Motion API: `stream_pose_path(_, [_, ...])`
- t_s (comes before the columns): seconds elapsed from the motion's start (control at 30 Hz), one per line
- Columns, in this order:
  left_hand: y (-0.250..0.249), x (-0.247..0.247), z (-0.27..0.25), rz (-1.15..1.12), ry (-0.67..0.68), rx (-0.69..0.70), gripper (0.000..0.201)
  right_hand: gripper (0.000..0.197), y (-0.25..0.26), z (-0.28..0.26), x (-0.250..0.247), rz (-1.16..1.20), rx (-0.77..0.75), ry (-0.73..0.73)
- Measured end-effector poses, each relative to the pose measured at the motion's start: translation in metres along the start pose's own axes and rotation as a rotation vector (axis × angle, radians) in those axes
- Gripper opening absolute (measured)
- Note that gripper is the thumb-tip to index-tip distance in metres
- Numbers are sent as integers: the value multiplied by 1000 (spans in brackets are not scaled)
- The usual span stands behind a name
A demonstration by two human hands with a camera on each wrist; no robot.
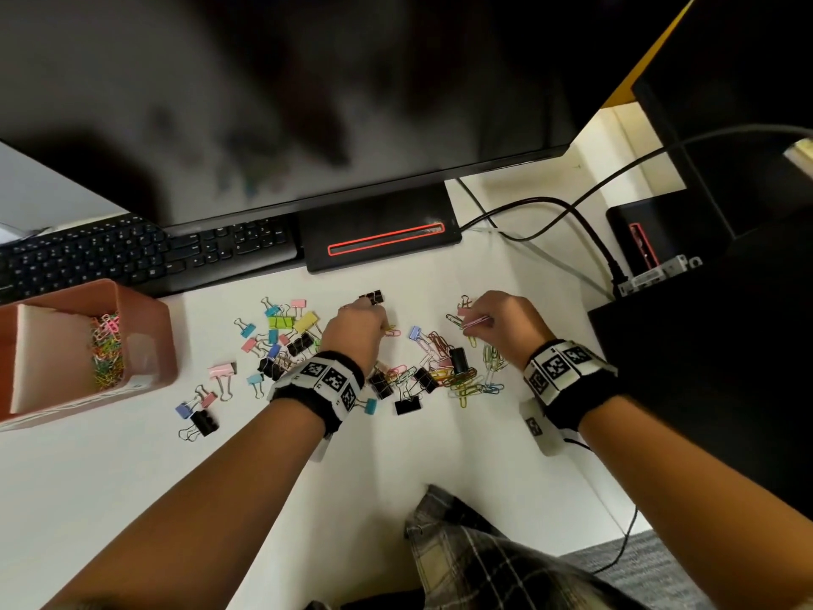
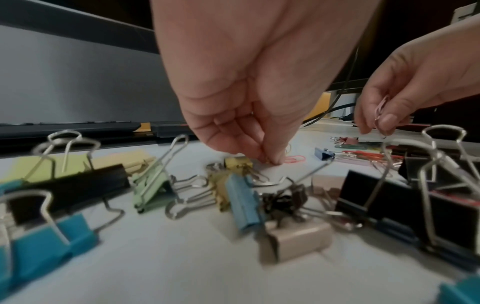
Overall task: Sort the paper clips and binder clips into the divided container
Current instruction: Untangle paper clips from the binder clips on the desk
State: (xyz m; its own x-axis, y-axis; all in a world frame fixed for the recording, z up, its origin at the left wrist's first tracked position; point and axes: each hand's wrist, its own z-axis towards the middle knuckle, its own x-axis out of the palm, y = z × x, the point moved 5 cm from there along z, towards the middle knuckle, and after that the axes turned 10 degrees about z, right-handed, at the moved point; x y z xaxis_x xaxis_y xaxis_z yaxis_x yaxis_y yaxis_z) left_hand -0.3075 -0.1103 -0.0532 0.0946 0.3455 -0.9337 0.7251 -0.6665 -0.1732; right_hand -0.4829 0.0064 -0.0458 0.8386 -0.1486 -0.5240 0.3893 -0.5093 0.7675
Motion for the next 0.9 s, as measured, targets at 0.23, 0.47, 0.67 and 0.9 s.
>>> stream_pose_path(0.23, [-4, -7, -5, -76, 71, 68, 10, 6, 9, 10, 26, -240, -9, 49])
stream_pose_path(0.47, [-17, -13, -54, -304, 134, 179, 20, 12, 7, 11, 24, -152, 60, 24])
stream_pose_path(0.67, [-1, 14, -73, -188, 238, 45, 28, 11, 15, 7, 27, -262, 30, 74])
stream_pose_path(0.9, [32, -7, -82, -314, 74, -121, 29, 8, 11, 2, 22, -148, 58, 18])
